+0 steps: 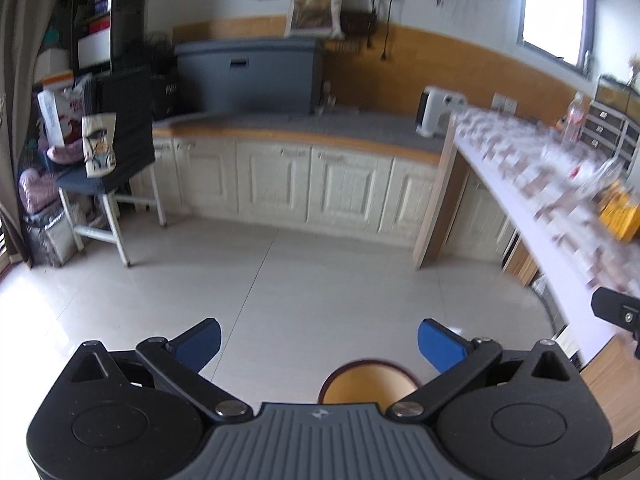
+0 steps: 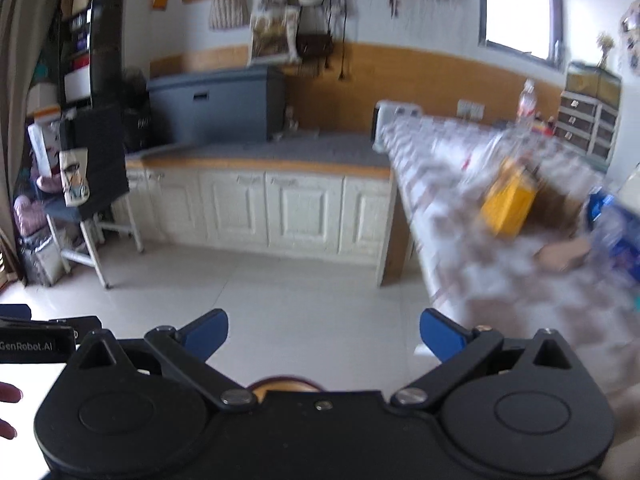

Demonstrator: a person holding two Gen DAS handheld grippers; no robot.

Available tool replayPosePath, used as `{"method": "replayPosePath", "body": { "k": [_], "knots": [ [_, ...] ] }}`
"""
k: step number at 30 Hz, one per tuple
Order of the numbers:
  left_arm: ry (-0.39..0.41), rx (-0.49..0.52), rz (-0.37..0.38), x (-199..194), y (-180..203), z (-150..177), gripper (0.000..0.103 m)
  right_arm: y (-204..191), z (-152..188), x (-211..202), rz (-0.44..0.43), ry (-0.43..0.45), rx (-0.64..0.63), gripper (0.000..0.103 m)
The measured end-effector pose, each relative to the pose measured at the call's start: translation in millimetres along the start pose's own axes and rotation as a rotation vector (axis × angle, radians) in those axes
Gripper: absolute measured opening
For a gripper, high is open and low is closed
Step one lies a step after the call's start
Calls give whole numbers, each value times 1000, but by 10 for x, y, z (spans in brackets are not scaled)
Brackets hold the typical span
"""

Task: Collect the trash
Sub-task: 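Raise both open tools from the wastebasket back toward the table, then grasp the yellow box with the left tool while the right tool grasps the teal tape roll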

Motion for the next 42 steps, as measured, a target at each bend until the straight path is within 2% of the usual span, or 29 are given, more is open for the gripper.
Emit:
{"method": "replayPosePath", "body": {
  "k": [4, 8, 14, 18, 24, 33, 42],
  "knots": [
    [51, 6, 28, -165, 155, -202, 103, 145, -281, -255, 15, 60, 4, 103],
    [116, 9, 87, -343, 351, -396, 103, 417, -458, -494, 64, 115, 14, 103],
    [182, 50, 134, -512, 693, -592, 103, 903, -504, -702, 161, 159, 44, 103],
    [213, 39, 172, -569, 916, -683, 103, 1346, -470, -791, 253, 174, 56, 103],
    [202, 78, 244, -530, 1402, -765, 103, 1971, -339, -872, 385, 171, 72, 103],
    [195, 140, 356, -342, 2174, -830, 103, 2736, -62, -833, 517, 143, 131, 103],
    [134, 197, 493, 25, 3110, -708, 103, 3134, 198, -829, 559, 136, 226, 103]
  ]
}}
Point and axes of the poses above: each gripper's, at about its wrist camera, not at the fingertips, and x roughly the way its jaws point, y to its right, z to its underside, the point moved 9 cm from there along x, roughly the way its jaws point, and after that the axes turned 12 degrees about y, right-handed, at the moved point
